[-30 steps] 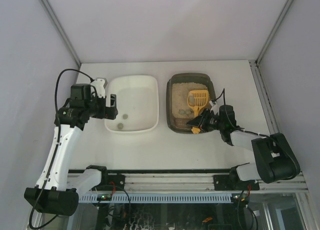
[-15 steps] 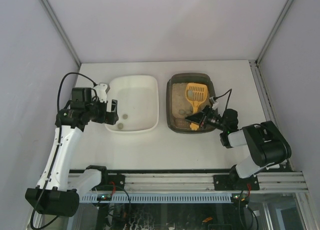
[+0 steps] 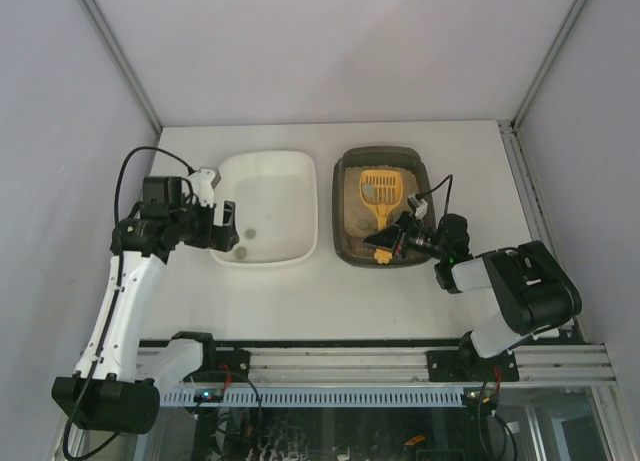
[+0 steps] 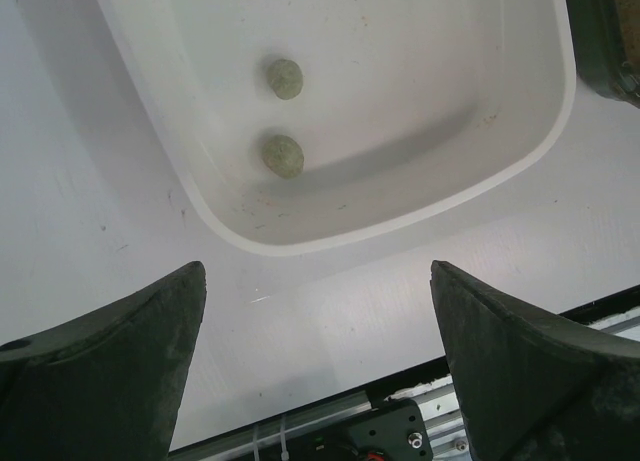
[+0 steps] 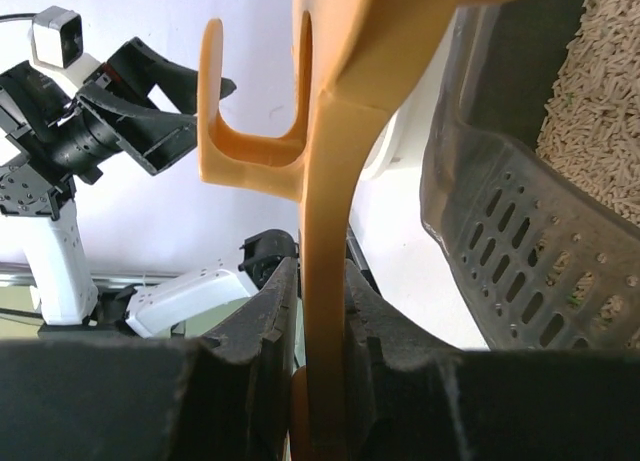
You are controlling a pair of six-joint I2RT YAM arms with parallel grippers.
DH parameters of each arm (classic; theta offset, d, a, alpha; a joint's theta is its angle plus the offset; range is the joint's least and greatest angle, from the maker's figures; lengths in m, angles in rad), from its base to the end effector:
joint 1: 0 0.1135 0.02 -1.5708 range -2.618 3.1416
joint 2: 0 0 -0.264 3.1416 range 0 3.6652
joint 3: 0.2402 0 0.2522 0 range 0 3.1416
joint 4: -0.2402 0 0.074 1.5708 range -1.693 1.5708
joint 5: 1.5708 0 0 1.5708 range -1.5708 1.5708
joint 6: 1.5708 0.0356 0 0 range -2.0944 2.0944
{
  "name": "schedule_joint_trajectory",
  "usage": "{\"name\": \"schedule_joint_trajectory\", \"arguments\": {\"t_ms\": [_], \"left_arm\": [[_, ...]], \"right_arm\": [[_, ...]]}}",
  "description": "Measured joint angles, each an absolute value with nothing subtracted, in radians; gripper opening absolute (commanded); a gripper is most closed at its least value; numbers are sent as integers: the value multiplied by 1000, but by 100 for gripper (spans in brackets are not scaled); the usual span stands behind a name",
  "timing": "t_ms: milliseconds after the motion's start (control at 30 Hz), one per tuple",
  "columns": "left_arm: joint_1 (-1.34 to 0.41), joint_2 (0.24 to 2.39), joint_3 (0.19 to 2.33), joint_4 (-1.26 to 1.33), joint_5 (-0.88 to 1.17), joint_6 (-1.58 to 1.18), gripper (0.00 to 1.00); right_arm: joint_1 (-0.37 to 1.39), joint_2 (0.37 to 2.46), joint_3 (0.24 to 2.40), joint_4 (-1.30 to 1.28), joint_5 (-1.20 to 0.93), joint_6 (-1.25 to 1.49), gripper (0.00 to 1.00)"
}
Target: Clean the litter box
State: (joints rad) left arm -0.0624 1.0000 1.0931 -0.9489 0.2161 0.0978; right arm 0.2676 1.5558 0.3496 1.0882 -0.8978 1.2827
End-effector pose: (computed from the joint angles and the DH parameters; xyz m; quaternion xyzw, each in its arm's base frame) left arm 0.1862 -0.0193 0.3360 0.1121 0.9253 -0.0948 0.3496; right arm 0.2385 0.0943 0.1587 0.0755 0.7287 0.6505 0.2004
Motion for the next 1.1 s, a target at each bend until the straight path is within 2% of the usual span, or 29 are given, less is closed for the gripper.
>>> {"name": "schedule_joint_trajectory", "arguments": {"t_ms": [267,433,667,1100], "left_arm": [[-57,997,1074,-953,278,121,94],[-56,995,1059,-961,297,133,100],[-54,995,1059,-969,295,135,100],[-33,989,1059,-965,241,103,100]], "right_arm": [[290,1640,350,1169,-893,1344,0],[284,1665,345,1212,-875,1369,0],[213,1708,367,1271,-884,1423,0],[268,1664,354,1221,-868,1364,0]]}}
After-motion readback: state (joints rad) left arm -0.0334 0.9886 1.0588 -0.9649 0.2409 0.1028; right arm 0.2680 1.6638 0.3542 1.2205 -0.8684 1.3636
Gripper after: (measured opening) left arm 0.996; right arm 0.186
